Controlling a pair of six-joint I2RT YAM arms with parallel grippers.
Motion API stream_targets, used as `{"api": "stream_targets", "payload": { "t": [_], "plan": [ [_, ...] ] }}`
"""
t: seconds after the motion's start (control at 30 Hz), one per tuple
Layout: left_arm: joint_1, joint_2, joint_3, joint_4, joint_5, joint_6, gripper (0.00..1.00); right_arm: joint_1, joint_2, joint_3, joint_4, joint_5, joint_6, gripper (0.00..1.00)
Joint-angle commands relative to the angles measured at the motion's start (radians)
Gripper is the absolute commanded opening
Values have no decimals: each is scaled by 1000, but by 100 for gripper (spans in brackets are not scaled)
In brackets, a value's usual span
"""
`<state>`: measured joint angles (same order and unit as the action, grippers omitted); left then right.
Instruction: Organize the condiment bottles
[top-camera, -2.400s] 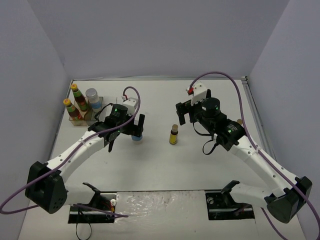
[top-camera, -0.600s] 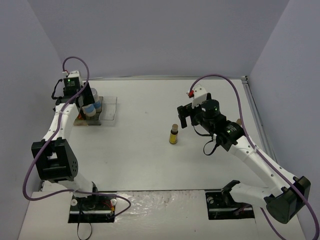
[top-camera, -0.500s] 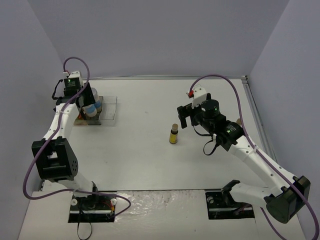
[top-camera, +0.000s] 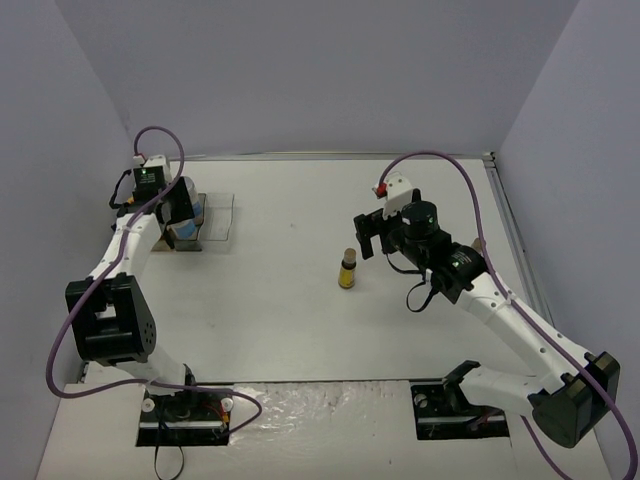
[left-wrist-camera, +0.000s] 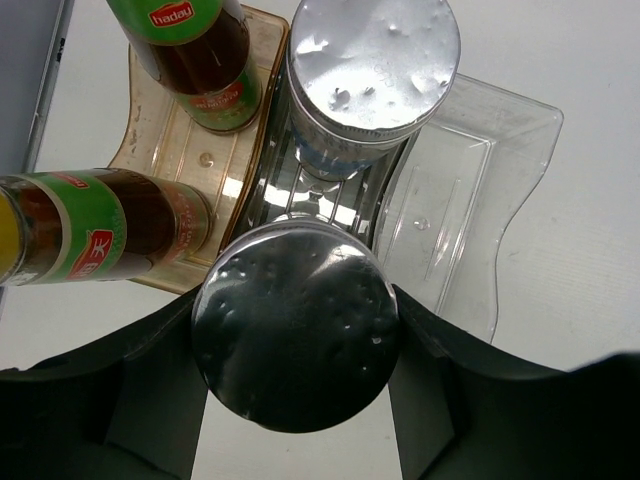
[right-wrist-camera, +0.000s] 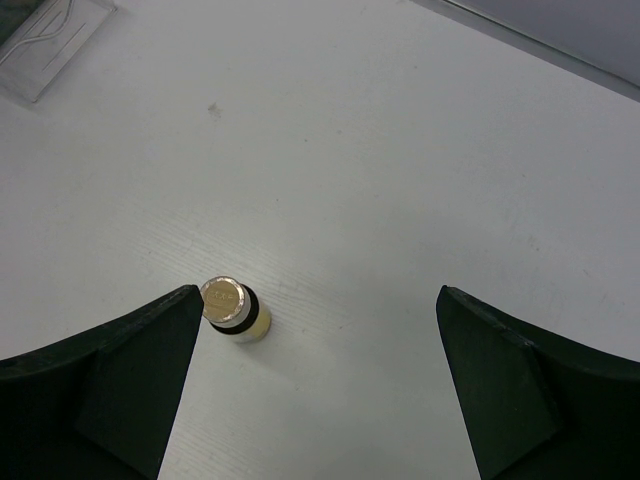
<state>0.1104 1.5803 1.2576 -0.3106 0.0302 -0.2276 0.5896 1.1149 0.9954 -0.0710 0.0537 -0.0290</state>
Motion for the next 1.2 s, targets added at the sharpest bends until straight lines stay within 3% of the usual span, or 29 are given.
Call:
{"api": "stream_targets", "payload": {
  "t": [0.0, 0.47, 0.73, 0.93, 1.17],
  "plan": [
    [-5, -29, 2, 109, -2, 22, 36, -4, -15, -4, 90, -16, 11, 100],
    [-6, -12, -9, 85, -16, 22, 76, -4, -64, -40, 90, -18, 62, 100],
    [-32, -126, 26, -8, 15, 15, 90, -4, -121, -40, 85, -8, 84, 100],
    [-229, -273, 19, -37, 40, 16, 97, -4, -167, -22, 76, 25, 104, 100],
    [-589, -333, -125, 168, 68, -15, 97, -5, -202, -10, 39, 71, 112, 100]
  ]
}}
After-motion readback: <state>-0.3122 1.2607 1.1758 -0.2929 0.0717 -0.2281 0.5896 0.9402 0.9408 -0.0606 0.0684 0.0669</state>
